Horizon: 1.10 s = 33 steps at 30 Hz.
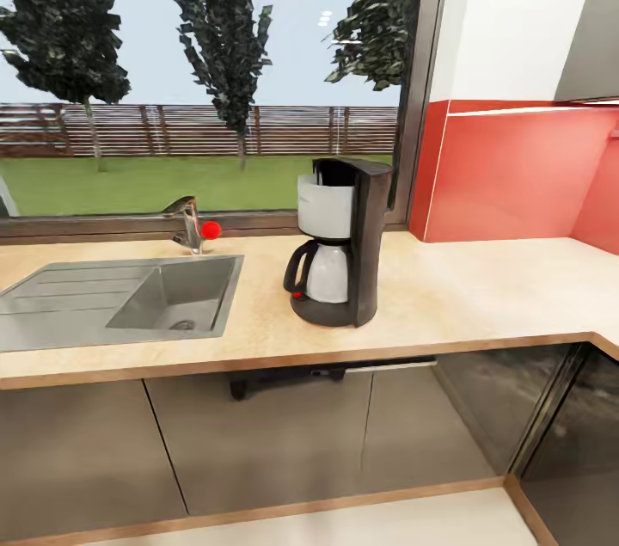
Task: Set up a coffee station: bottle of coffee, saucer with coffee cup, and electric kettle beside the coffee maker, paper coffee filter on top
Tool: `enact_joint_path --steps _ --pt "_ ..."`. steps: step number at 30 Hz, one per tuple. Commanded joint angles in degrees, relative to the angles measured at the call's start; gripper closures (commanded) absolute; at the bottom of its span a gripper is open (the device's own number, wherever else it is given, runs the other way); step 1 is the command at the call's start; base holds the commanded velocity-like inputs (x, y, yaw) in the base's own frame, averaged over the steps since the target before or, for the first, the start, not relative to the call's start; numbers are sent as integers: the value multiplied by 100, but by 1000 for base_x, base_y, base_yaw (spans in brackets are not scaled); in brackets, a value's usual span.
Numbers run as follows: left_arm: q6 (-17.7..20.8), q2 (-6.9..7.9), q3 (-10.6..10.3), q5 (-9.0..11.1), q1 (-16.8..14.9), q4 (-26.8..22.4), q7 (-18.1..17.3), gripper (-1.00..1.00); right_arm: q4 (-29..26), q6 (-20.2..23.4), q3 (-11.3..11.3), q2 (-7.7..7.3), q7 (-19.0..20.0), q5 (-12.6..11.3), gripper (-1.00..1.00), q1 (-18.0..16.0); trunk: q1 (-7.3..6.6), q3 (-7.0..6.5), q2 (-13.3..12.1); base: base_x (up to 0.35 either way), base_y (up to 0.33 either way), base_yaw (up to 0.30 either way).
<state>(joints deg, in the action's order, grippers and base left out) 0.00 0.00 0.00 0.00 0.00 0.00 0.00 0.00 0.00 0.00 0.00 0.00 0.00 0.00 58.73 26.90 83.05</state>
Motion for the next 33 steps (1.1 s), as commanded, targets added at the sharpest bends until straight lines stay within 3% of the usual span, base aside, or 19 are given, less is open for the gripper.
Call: enact_joint_path --steps 1,22,31,33 --pt "-9 -18 -8 0 11 -9 -9 -100 0 -3 -6 33 6 -30 -100 -27 0 3 2 0 0 0" --pt "-9 -18 -8 0 10 -9 -9 -100 0 11 -7 77 8 -30 -100 -27 0 3 2 0 0 0" --pt "-16 -250 11 0 233 -296 -14 -100 -72 -279 -41 -45 -6 14 -100 -323 0 3 2 0 0 0" --pt "-123 -261 9 0 244 -637 -17 -100 -87 -485 -43 -80 -8 17 -100 -449 0 3 2 0 0 0"
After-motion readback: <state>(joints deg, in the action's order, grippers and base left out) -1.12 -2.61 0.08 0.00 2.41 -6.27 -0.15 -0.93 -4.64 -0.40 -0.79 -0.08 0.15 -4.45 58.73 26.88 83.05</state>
